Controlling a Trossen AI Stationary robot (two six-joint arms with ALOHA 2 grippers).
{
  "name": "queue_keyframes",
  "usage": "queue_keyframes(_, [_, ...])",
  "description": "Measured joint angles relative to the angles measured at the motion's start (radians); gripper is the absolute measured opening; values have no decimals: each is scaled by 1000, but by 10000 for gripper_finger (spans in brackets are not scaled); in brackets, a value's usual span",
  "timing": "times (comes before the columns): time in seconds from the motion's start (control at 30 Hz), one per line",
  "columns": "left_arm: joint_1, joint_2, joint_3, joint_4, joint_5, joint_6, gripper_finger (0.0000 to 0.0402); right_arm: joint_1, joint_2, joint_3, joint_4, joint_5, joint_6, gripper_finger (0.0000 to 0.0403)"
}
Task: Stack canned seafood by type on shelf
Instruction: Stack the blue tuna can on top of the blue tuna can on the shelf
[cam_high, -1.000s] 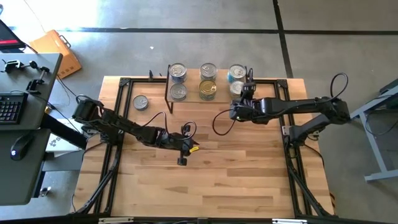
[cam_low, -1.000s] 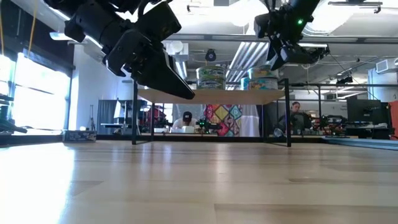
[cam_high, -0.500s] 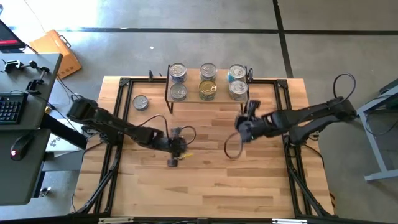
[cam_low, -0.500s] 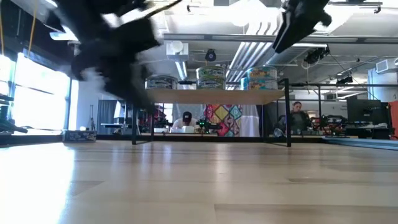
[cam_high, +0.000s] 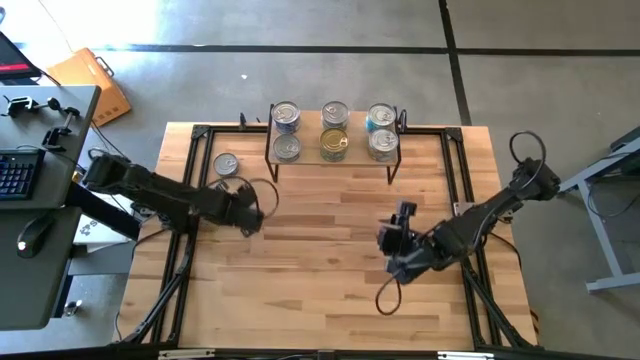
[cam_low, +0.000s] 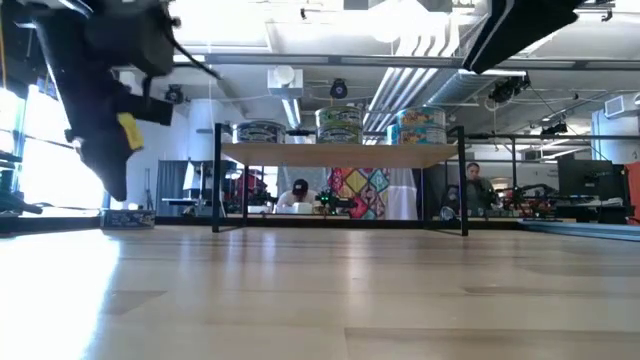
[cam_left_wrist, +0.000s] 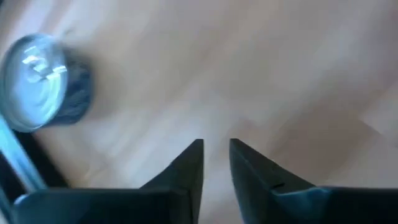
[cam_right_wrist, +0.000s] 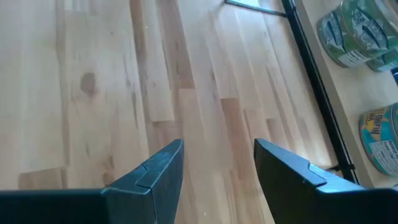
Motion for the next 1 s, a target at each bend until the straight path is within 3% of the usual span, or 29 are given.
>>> queue_keyframes(0.2, [214,-47,-63,8,-76,26,7,73,44,0,0,51,35,186])
queue_keyframes(0.47, [442,-48,-97,76,-186,115,1,119,47,0,-8,78,80,186])
queue_keyframes(0.77, [636,-48,-160,275,-156,305,0,121,47,0,-8,83,89,186])
queue_keyframes(0.9, [643,-49,-159,275,-105,347,0,121,47,0,-8,87,90,186])
queue_keyframes(1.0, [619,-50,-158,275,-4,362,0,121,47,0,-7,87,95,186])
